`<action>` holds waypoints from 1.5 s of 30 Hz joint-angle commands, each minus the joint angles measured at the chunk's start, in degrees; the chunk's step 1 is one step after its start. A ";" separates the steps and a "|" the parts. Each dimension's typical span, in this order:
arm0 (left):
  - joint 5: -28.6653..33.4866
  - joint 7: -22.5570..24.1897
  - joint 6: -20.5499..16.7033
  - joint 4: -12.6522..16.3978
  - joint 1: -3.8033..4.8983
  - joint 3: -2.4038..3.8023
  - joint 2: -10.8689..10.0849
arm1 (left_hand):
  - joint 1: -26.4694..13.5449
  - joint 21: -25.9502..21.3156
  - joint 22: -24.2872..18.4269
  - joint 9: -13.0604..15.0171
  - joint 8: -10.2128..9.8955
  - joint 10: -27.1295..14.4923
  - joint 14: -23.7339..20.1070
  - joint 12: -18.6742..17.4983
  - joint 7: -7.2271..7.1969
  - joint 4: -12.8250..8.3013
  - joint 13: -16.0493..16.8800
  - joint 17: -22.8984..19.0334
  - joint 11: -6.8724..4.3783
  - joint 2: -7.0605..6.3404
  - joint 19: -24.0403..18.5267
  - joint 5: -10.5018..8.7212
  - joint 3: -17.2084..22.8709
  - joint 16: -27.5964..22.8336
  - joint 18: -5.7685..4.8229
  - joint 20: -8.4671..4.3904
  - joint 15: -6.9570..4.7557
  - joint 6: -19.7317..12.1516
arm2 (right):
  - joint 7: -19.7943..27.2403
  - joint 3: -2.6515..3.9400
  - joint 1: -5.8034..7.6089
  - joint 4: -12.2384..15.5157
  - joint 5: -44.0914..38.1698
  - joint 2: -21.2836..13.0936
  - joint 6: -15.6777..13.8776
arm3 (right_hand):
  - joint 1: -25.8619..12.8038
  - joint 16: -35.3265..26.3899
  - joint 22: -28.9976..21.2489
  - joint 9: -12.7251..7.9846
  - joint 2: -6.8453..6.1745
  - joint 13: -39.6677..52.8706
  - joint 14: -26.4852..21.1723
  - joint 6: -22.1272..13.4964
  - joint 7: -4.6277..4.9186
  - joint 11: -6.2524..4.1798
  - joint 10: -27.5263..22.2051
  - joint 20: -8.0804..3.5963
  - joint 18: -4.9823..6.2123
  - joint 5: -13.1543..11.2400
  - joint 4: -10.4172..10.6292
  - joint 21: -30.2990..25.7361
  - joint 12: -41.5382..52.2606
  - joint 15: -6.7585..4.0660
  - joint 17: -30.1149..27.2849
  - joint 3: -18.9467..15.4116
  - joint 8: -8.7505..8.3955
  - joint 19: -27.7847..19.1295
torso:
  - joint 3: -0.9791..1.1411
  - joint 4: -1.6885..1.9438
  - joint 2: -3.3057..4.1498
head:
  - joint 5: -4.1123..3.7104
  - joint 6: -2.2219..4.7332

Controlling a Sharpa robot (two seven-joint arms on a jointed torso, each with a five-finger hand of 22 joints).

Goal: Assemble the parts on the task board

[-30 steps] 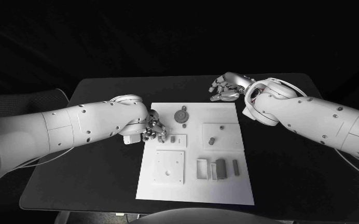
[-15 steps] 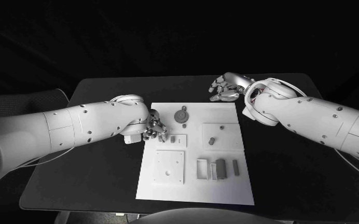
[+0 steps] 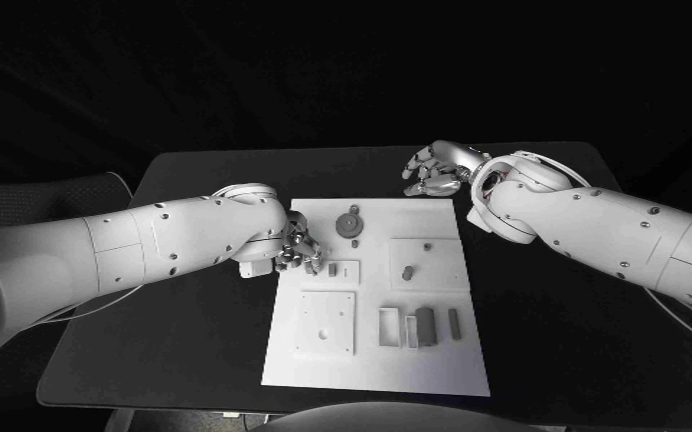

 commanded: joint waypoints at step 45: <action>-0.72 0.22 0.74 -0.91 -0.53 -0.25 0.37 | -4.96 0.00 1.15 12.71 -1.82 -0.72 -0.97 0.64 -1.93 3.09 -1.01 -1.11 -0.06 -3.75 -0.70 -5.31 -1.17 0.74 1.25 -0.43 -0.18 6.39 | 0.14 0.02 -0.03 0.24 0.14 -0.23 0.80 | -0.29 -0.36 0.82 -0.11 0.43 -0.10 -0.08 -0.02 0.27 0.12 -0.44 0.02 0.70 0.19 0.35 -0.08 -0.11 -0.47 0.10 -0.23 0.00 -0.41 | 0.01 0.02 -0.01 | -0.17 -0.18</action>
